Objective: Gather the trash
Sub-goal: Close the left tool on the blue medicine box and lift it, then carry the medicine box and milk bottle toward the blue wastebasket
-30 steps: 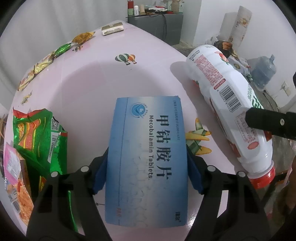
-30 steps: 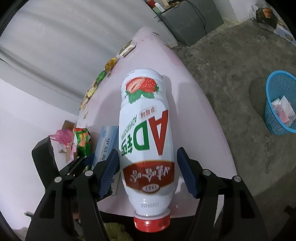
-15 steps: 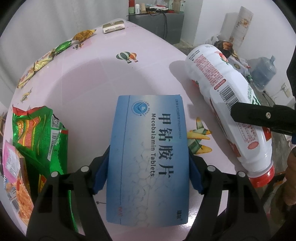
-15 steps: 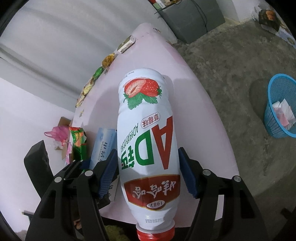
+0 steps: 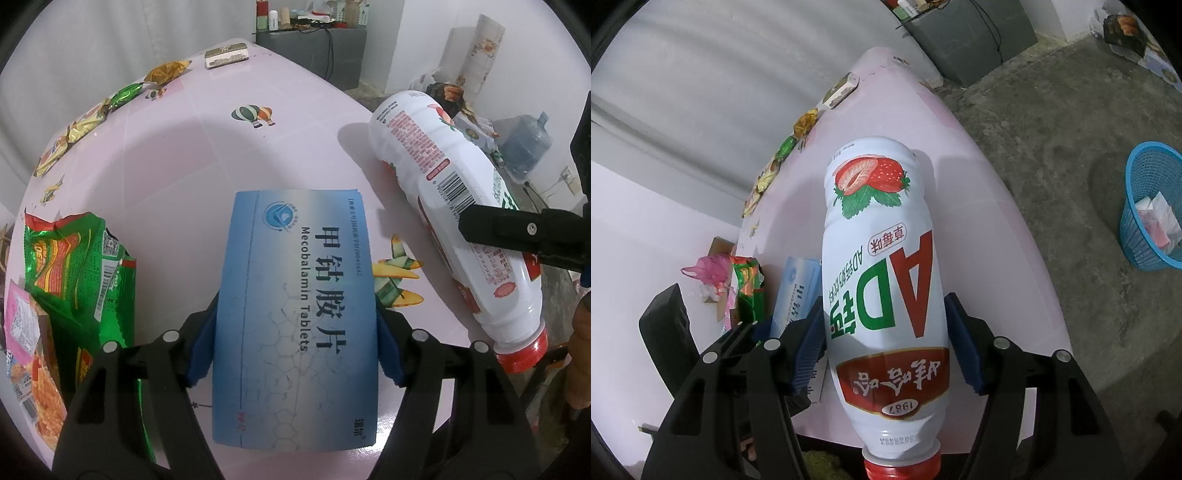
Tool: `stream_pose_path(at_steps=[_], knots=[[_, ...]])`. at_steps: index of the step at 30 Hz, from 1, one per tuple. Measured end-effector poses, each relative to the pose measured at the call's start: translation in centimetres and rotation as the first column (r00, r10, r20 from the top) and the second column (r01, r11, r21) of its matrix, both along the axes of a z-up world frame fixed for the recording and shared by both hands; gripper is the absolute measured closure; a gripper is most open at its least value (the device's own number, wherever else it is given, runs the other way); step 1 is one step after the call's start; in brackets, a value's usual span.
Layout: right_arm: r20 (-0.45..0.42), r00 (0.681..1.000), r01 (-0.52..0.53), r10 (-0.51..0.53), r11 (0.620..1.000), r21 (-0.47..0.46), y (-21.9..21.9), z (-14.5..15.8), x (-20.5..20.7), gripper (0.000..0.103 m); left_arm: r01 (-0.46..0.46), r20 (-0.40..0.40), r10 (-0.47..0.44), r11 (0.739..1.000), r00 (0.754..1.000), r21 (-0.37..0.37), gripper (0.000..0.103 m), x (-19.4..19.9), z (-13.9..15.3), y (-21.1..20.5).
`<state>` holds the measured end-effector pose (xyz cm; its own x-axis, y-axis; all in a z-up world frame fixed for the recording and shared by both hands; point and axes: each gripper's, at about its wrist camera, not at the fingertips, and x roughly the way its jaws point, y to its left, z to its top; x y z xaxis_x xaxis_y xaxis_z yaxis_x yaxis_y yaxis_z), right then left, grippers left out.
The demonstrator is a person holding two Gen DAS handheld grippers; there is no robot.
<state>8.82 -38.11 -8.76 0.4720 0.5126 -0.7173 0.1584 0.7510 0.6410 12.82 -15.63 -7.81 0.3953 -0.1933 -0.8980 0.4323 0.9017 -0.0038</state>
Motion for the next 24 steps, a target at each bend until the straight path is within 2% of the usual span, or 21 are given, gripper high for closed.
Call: stream_pose_path(at_steps=[8, 14, 21, 24], knots=[[-0.005, 1.000, 0.009, -0.009, 1.000, -0.010, 0.4, -0.2, -0.1, 0.042, -0.009, 0.000, 0.009, 0.999, 1.000, -0.035, 0.037, 0.2, 0.0, 0.2], [0.006, 0.999, 0.037, -0.037, 0.999, 0.021, -0.1, -0.3, -0.6, 0.043, -0.021, -0.008, 0.020, 0.998, 1.000, -0.065, 0.037, 0.2, 0.1, 0.7], [0.017, 0.994, 0.104, -0.107, 0.989, 0.110, -1.1, -0.7, -2.0, 0.044, -0.025, -0.001, 0.026, 0.995, 1.000, -0.099, 0.037, 0.3, 0.4, 1.3], [0.022, 0.991, 0.127, -0.132, 0.979, 0.157, -1.5, -1.0, -2.5, 0.045, -0.026, 0.021, 0.028, 0.996, 0.999, -0.084, 0.037, 0.4, 0.6, 1.4]])
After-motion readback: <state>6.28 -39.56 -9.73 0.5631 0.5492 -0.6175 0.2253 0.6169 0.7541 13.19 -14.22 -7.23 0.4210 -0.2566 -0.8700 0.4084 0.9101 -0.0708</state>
